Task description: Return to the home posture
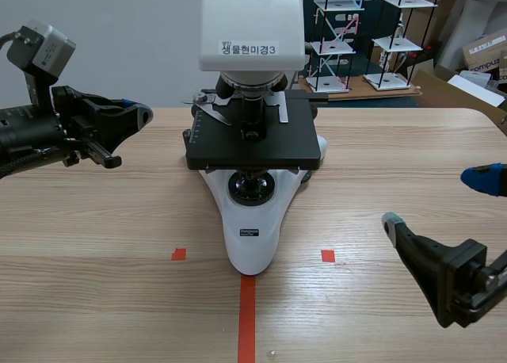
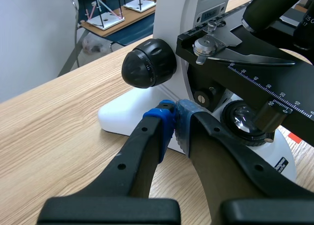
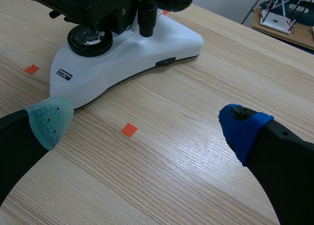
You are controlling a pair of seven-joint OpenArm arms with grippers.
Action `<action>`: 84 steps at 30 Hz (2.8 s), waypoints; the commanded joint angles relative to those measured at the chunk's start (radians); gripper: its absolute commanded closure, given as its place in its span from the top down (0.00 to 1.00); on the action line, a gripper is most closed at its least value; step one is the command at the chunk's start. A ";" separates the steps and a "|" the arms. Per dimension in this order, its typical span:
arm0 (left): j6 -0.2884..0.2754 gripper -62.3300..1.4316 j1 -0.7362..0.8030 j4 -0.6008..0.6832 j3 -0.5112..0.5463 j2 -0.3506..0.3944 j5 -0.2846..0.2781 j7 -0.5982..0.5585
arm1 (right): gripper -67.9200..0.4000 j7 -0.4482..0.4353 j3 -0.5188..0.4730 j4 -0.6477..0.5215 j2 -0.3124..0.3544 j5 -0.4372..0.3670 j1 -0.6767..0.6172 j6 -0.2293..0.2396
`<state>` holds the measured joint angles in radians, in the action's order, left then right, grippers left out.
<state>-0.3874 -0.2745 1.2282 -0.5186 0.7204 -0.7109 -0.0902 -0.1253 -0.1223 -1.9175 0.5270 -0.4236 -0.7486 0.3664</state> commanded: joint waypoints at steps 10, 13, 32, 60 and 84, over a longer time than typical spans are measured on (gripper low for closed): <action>-0.001 0.07 -0.008 0.013 0.006 0.003 -0.003 -0.018 | 1.00 -0.014 -0.001 -0.010 0.013 -0.007 0.000 0.000; -0.001 0.07 -0.008 0.013 0.006 0.003 -0.003 -0.018 | 1.00 -0.014 -0.001 -0.010 0.013 -0.007 0.000 0.000; 0.002 0.07 0.069 0.023 0.029 0.045 0.001 -0.078 | 1.00 -0.014 -0.001 -0.010 0.013 -0.007 0.000 0.000; -0.005 0.53 0.959 0.591 0.684 -0.128 0.374 -0.101 | 1.00 -0.014 -0.001 -0.010 0.013 -0.007 0.000 0.000; -0.004 1.00 1.077 0.724 0.698 -0.271 0.468 -0.064 | 1.00 -0.014 -0.001 -0.010 0.013 -0.006 0.000 0.000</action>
<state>-0.3939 0.8032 1.9430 0.1726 0.4515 -0.2317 -0.1394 -0.1253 -0.1223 -1.9175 0.5266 -0.4236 -0.7486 0.3664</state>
